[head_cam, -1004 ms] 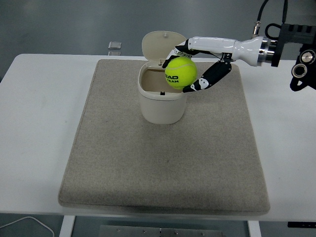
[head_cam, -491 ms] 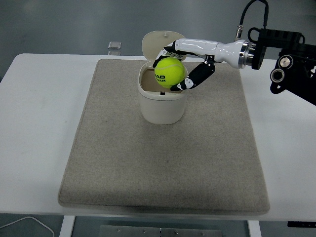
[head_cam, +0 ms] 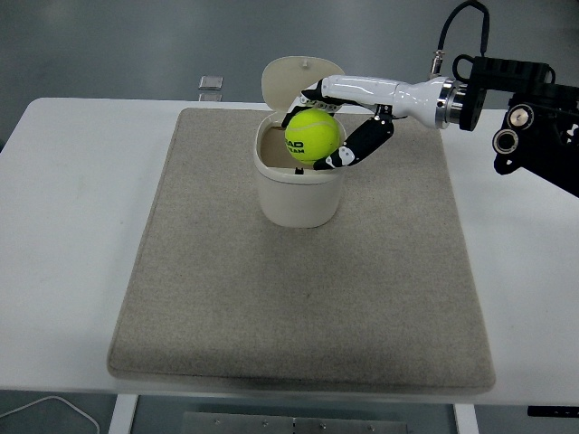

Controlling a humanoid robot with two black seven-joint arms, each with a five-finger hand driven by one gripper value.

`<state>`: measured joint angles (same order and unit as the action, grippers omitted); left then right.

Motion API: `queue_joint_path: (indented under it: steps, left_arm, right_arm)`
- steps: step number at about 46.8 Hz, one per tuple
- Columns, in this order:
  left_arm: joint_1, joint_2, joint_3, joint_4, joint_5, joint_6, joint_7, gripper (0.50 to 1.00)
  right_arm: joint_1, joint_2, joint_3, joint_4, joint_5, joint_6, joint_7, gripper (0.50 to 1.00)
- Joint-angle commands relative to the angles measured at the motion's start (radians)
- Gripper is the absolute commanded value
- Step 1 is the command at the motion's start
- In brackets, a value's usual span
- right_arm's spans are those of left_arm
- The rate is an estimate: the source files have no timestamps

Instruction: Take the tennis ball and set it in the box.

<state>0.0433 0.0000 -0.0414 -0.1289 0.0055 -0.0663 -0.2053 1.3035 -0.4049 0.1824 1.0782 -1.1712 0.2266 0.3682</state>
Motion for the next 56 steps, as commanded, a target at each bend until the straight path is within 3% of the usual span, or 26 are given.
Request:
queue_joint_path:
  steps: [1,8,16,46,56]
  left_arm:
    - [0.001,0.0,0.0,0.0,0.001,0.0,0.0,0.992]
    - [0.001,0.0,0.0,0.0,0.001,0.0,0.0,0.992]
    - [0.001,0.0,0.0,0.0,0.001,0.0,0.0,0.992]
    - [0.0,0.0,0.0,0.0,0.001,0.0,0.001,0.992]
    - [0.001,0.0,0.0,0.0,0.001,0.0,0.0,0.992]
  right_arm:
    - [-0.006,0.0,0.0,0.0,-0.001,-0.001,0.0,0.584]
    - [-0.012,0.0,-0.003,-0.001,-0.002,-0.001,0.0,0.692]
    - [-0.013,0.0,-0.003,-0.006,-0.004,0.0,0.0,0.754]
    - [-0.023,0.0,-0.004,-0.006,-0.004,0.005,0.0,0.856]
    - [-0.016,-0.006,-0.001,-0.006,0.015,0.022,0.0,0.86]
